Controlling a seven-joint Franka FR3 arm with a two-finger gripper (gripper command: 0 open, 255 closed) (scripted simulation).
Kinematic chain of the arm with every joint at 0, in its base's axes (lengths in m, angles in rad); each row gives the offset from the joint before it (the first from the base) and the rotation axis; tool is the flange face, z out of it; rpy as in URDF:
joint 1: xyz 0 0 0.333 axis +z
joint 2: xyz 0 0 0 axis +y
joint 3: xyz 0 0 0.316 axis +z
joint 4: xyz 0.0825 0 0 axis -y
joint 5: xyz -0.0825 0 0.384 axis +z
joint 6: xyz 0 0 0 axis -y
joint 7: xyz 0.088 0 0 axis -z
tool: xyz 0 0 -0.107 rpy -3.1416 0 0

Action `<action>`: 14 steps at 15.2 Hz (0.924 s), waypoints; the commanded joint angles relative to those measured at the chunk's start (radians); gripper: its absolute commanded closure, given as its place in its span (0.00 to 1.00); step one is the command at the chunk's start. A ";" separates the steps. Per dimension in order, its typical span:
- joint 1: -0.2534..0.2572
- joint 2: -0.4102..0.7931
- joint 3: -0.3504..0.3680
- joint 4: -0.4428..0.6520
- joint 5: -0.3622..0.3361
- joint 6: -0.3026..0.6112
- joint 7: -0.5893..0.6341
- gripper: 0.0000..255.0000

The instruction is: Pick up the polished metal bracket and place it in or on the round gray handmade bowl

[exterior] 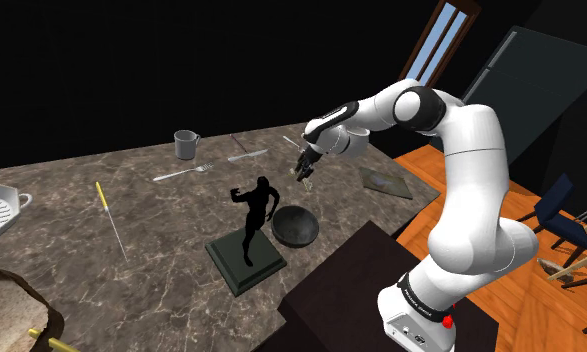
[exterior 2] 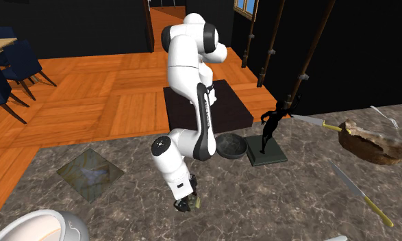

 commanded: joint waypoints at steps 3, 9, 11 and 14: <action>0.002 -0.048 -0.003 -0.022 -0.002 -0.026 0.011 1.00; 0.003 -0.115 -0.007 -0.043 -0.007 -0.069 0.027 1.00; 0.004 -0.136 -0.008 -0.049 -0.009 -0.085 0.032 1.00; 0.004 -0.145 -0.009 -0.048 -0.011 -0.094 0.035 1.00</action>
